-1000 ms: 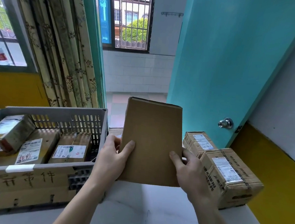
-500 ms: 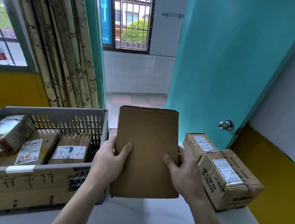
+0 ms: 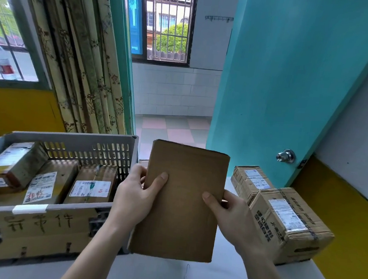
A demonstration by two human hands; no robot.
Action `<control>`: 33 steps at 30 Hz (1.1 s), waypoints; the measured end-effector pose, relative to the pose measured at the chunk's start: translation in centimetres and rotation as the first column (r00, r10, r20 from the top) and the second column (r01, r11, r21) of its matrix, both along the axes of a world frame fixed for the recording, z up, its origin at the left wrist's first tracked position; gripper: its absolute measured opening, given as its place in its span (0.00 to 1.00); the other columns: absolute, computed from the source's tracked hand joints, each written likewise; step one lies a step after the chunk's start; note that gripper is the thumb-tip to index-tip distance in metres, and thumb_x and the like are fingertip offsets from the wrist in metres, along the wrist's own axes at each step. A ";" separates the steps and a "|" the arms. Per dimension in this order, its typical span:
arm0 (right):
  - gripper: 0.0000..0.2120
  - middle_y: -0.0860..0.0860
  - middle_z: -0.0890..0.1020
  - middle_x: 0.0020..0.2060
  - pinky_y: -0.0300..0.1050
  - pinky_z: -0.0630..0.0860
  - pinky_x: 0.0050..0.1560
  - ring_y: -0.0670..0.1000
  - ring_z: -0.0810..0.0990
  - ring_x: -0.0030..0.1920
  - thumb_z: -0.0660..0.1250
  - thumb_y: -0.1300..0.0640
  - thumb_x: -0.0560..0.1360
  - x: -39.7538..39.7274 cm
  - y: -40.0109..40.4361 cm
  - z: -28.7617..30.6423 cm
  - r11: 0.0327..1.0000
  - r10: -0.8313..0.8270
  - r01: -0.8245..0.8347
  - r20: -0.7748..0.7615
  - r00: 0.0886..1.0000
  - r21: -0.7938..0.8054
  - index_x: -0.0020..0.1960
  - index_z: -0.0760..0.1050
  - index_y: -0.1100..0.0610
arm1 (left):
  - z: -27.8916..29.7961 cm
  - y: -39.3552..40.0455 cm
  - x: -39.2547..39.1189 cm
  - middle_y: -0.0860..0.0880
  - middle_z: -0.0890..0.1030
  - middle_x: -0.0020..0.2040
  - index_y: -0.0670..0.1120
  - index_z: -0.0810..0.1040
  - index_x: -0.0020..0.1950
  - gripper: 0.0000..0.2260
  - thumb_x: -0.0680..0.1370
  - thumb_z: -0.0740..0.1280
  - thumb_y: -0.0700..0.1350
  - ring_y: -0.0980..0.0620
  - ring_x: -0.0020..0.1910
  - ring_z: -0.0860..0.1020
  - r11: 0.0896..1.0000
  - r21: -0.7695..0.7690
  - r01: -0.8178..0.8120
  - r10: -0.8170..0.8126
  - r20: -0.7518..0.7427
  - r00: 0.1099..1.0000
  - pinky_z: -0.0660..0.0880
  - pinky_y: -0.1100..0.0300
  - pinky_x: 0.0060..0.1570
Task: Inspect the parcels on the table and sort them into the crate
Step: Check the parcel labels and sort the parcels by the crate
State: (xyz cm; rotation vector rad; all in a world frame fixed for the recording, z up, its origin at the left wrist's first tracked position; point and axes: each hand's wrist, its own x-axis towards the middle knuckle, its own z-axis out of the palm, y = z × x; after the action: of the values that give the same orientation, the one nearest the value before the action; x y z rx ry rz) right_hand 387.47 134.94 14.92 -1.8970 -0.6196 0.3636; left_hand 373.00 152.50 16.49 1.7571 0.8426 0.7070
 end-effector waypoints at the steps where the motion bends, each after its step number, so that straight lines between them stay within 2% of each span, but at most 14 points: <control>1: 0.14 0.42 0.86 0.42 0.39 0.81 0.44 0.44 0.85 0.44 0.68 0.40 0.76 0.0 0.0 0.2 1.000 -0.015 0.015 0.002 1.000 -0.005 0.46 0.82 0.50 | 0.0 0.0 0.0 0.54 0.85 0.46 0.52 0.75 0.48 0.13 0.77 0.71 0.59 0.54 0.46 0.84 1.000 0.008 0.003 -0.003 0.008 1.000 0.81 0.55 0.42; 3: 0.18 0.43 0.86 0.40 0.39 0.80 0.42 0.43 0.84 0.42 0.67 0.37 0.75 0.2 0.1 0.7 0.998 -0.048 0.050 0.060 0.997 -0.025 0.46 0.82 0.51 | -0.3 -0.2 -0.2 0.53 0.85 0.45 0.51 0.75 0.47 0.11 0.78 0.72 0.56 0.52 0.47 0.84 1.000 0.018 0.018 -0.019 0.026 0.999 0.81 0.56 0.41; 5: 0.13 0.40 0.85 0.41 0.34 0.76 0.40 0.39 0.82 0.44 0.66 0.36 0.76 0.4 0.1 1.1 0.998 -0.045 0.052 0.150 0.988 -0.039 0.51 0.79 0.43 | -0.6 -0.3 -0.3 0.53 0.85 0.48 0.51 0.75 0.49 0.11 0.77 0.73 0.56 0.50 0.50 0.84 0.999 0.017 0.029 -0.029 0.037 0.999 0.83 0.49 0.46; 7: 0.11 0.38 0.84 0.43 0.29 0.73 0.38 0.36 0.81 0.44 0.65 0.36 0.76 0.3 -0.1 1.2 0.998 -0.026 0.035 0.184 0.983 -0.049 0.54 0.78 0.39 | -0.7 -0.5 -0.2 0.54 0.84 0.54 0.52 0.75 0.57 0.14 0.77 0.73 0.55 0.50 0.55 0.83 0.999 -0.012 0.052 -0.051 0.048 0.998 0.83 0.46 0.51; 10: 0.12 0.36 0.84 0.43 0.26 0.74 0.37 0.35 0.82 0.43 0.67 0.38 0.76 0.3 -0.4 0.9 1.000 -0.015 0.019 0.179 0.984 -0.021 0.56 0.79 0.40 | -0.3 -0.6 0.0 0.58 0.81 0.59 0.59 0.71 0.70 0.24 0.76 0.72 0.60 0.55 0.57 0.81 0.997 -0.012 0.082 -0.081 0.027 0.996 0.82 0.54 0.53; 12: 0.12 0.37 0.86 0.44 0.28 0.77 0.41 0.36 0.83 0.44 0.68 0.38 0.75 0.0 -0.4 0.7 1.000 0.008 -0.009 0.150 0.989 0.005 0.56 0.80 0.40 | 0.1 -0.4 0.0 0.61 0.81 0.55 0.65 0.74 0.61 0.13 0.77 0.70 0.62 0.59 0.55 0.81 0.995 0.064 0.070 -0.070 0.000 0.998 0.78 0.62 0.48; 14: 0.13 0.36 0.86 0.41 0.29 0.78 0.40 0.36 0.83 0.42 0.68 0.36 0.74 -0.1 -0.3 0.9 1.000 0.012 -0.014 0.126 0.992 0.013 0.52 0.82 0.42 | 0.0 -0.2 -0.1 0.62 0.81 0.53 0.66 0.74 0.53 0.06 0.78 0.70 0.59 0.60 0.54 0.80 0.996 0.072 0.048 -0.049 0.011 0.999 0.77 0.60 0.49; 17: 0.19 0.38 0.81 0.29 0.28 0.71 0.30 0.35 0.79 0.33 0.66 0.35 0.73 0.1 -0.1 1.9 0.999 -0.038 0.037 0.138 0.990 0.016 0.41 0.81 0.50 | -0.7 -0.2 -0.2 0.57 0.84 0.55 0.65 0.77 0.55 0.08 0.78 0.72 0.56 0.56 0.54 0.83 0.997 0.043 0.058 -0.060 0.042 0.997 0.81 0.51 0.56; 19: 0.20 0.41 0.81 0.29 0.28 0.70 0.30 0.35 0.78 0.34 0.65 0.33 0.71 0.3 0.0 2.3 0.998 -0.068 0.064 0.170 0.983 0.027 0.43 0.81 0.50 | -1.0 -0.4 -0.3 0.55 0.85 0.55 0.63 0.79 0.57 0.09 0.78 0.73 0.54 0.55 0.54 0.83 0.998 0.011 0.056 -0.056 0.077 0.995 0.82 0.48 0.57; 22: 0.15 0.35 0.81 0.29 0.28 0.71 0.32 0.34 0.79 0.36 0.64 0.33 0.72 0.3 -0.2 2.2 0.998 -0.052 0.046 0.233 0.971 0.031 0.46 0.79 0.43 | -1.2 -0.7 -0.3 0.54 0.85 0.56 0.59 0.80 0.60 0.11 0.78 0.73 0.54 0.54 0.55 0.83 0.999 -0.004 0.053 -0.052 0.089 0.995 0.82 0.46 0.56; 26: 0.14 0.37 0.84 0.35 0.38 0.77 0.37 0.39 0.81 0.40 0.64 0.32 0.70 0.1 -0.5 1.5 0.997 -0.068 0.055 0.247 0.967 0.057 0.45 0.80 0.39 | -0.5 -1.0 -0.6 0.59 0.83 0.54 0.60 0.78 0.59 0.13 0.77 0.68 0.62 0.57 0.55 0.82 0.994 -0.034 0.106 -0.103 0.078 0.992 0.80 0.53 0.56; 29: 0.15 0.39 0.84 0.39 0.29 0.74 0.36 0.37 0.81 0.42 0.65 0.35 0.73 -0.5 -0.4 1.8 0.999 -0.020 0.009 0.204 0.979 0.053 0.50 0.80 0.44 | 0.7 -0.8 -0.5 0.63 0.76 0.51 0.59 0.73 0.57 0.14 0.80 0.58 0.66 0.65 0.50 0.74 0.995 -0.051 0.084 -0.085 -0.018 0.996 0.70 0.61 0.46; 31: 0.21 0.43 0.83 0.40 0.30 0.72 0.35 0.41 0.81 0.42 0.61 0.34 0.75 -0.6 -0.3 2.1 1.000 -0.012 0.009 0.166 0.986 0.015 0.51 0.78 0.50 | 0.8 -0.4 -0.2 0.56 0.78 0.52 0.52 0.74 0.57 0.17 0.82 0.59 0.64 0.58 0.51 0.76 0.999 -0.020 0.050 -0.051 -0.046 0.998 0.69 0.60 0.43; 33: 0.19 0.44 0.83 0.42 0.35 0.74 0.38 0.43 0.82 0.45 0.61 0.36 0.78 -0.4 -0.1 2.0 0.998 -0.066 0.064 0.118 0.991 0.018 0.51 0.78 0.51 | 0.7 -0.5 0.0 0.52 0.79 0.50 0.49 0.75 0.55 0.13 0.83 0.63 0.58 0.52 0.51 0.77 1.000 0.003 0.023 -0.023 -0.057 0.998 0.68 0.59 0.41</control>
State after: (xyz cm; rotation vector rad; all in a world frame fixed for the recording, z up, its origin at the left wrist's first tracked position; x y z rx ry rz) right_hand 387.08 134.81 16.92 -1.9308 -0.6356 0.2049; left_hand 373.05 151.99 17.22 1.7946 0.8592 0.6461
